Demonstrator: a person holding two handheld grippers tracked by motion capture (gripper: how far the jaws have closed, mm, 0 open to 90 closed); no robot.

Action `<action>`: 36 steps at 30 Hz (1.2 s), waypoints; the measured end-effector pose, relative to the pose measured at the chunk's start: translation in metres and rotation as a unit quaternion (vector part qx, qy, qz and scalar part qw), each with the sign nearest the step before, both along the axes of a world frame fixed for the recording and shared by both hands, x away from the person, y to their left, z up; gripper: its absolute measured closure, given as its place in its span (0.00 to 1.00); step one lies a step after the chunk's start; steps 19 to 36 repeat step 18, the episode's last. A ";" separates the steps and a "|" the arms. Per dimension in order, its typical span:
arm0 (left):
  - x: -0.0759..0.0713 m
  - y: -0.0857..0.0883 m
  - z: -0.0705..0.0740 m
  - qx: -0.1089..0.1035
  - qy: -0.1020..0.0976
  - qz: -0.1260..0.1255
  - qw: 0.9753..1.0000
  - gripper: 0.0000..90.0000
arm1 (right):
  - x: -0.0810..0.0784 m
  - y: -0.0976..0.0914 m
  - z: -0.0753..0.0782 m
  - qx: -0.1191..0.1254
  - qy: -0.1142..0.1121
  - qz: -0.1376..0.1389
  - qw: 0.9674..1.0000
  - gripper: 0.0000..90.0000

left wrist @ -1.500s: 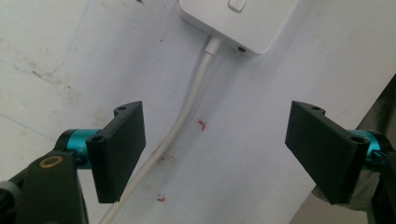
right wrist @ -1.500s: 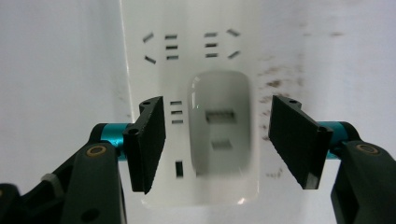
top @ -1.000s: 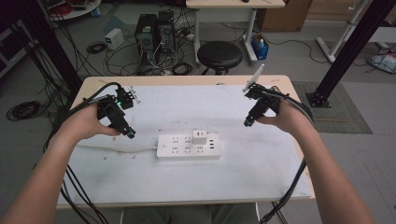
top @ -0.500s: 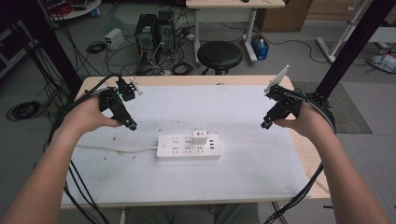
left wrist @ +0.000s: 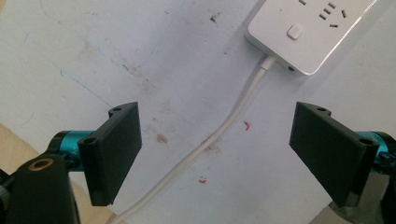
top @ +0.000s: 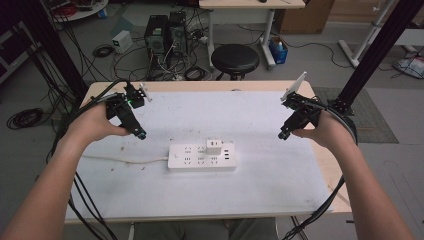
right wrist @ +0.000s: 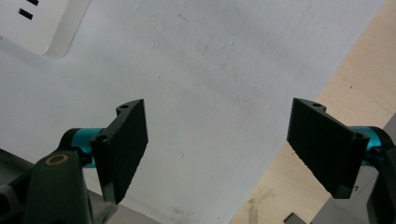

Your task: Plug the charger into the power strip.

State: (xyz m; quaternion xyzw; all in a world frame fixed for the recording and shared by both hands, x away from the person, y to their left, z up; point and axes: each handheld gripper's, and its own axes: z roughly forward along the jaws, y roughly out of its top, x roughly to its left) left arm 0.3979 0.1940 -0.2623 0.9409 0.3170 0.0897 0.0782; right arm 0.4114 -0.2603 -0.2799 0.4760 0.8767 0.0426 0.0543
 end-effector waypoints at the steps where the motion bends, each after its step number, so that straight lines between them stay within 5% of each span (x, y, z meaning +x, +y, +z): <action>1: 0.000 -0.001 0.000 0.000 -0.001 0.002 1.000 0.19 | 0.000 0.000 -0.001 -0.001 -0.001 0.002 1.000 0.22; 36: 0.000 -0.004 0.000 -0.004 -0.013 0.000 1.000 0.19 | 0.000 -0.005 0.003 0.013 -0.008 -0.005 1.000 0.22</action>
